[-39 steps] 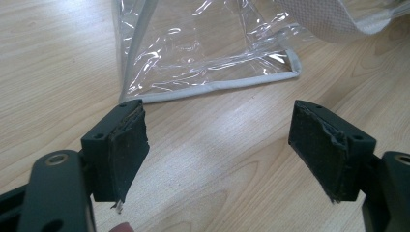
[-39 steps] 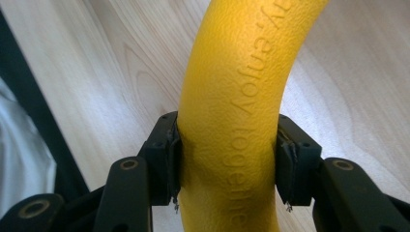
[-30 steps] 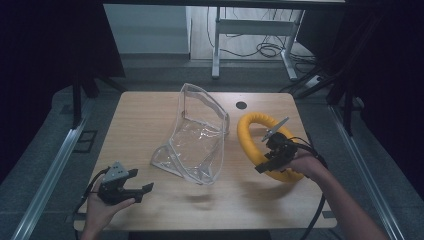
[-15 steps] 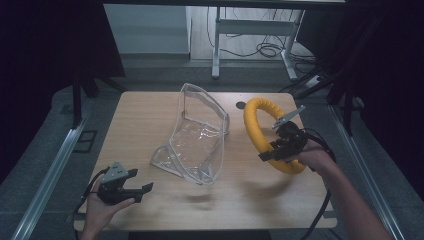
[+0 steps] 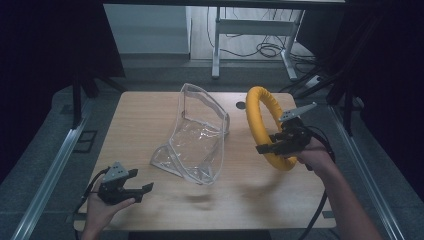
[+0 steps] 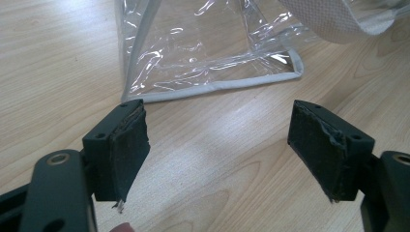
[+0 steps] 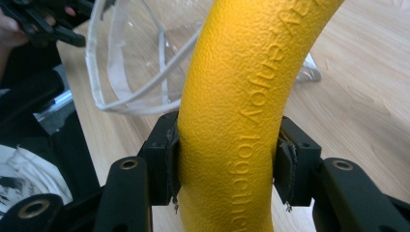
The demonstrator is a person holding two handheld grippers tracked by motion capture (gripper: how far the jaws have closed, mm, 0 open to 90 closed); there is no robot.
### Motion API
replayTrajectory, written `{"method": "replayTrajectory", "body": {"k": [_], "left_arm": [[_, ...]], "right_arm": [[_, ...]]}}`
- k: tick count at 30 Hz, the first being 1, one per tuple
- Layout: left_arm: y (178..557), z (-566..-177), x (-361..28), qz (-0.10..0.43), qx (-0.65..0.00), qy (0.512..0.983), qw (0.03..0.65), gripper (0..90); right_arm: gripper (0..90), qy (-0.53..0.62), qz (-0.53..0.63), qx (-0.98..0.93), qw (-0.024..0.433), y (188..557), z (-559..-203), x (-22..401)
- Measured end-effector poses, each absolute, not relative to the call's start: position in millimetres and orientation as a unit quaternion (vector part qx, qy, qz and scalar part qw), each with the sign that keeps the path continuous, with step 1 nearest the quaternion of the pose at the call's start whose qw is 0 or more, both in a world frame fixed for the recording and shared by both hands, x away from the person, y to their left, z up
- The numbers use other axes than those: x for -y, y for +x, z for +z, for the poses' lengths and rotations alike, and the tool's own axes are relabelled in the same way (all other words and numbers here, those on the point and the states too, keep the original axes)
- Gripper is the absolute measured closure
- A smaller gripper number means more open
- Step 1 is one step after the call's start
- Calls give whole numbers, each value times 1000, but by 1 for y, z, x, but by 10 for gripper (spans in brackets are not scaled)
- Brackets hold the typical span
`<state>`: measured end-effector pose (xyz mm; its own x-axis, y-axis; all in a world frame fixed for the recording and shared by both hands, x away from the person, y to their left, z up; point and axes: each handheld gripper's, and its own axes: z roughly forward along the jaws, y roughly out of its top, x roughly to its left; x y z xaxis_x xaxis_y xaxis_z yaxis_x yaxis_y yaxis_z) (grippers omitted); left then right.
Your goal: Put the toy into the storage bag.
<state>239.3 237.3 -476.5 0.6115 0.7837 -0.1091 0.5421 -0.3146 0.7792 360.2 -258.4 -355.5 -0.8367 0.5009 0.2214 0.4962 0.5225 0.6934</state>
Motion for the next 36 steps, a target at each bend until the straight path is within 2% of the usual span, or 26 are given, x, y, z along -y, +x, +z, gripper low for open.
{"method": "replayTrajectory", "body": {"k": [19, 36], "left_arm": [[240, -477, -237, 147, -415, 799, 410, 223], [240, -478, -237, 148, -413, 801, 408, 223]], "right_arm": [[499, 274, 449, -850, 0, 359, -349, 244], [499, 264, 480, -836, 16, 355, -332, 237]]}}
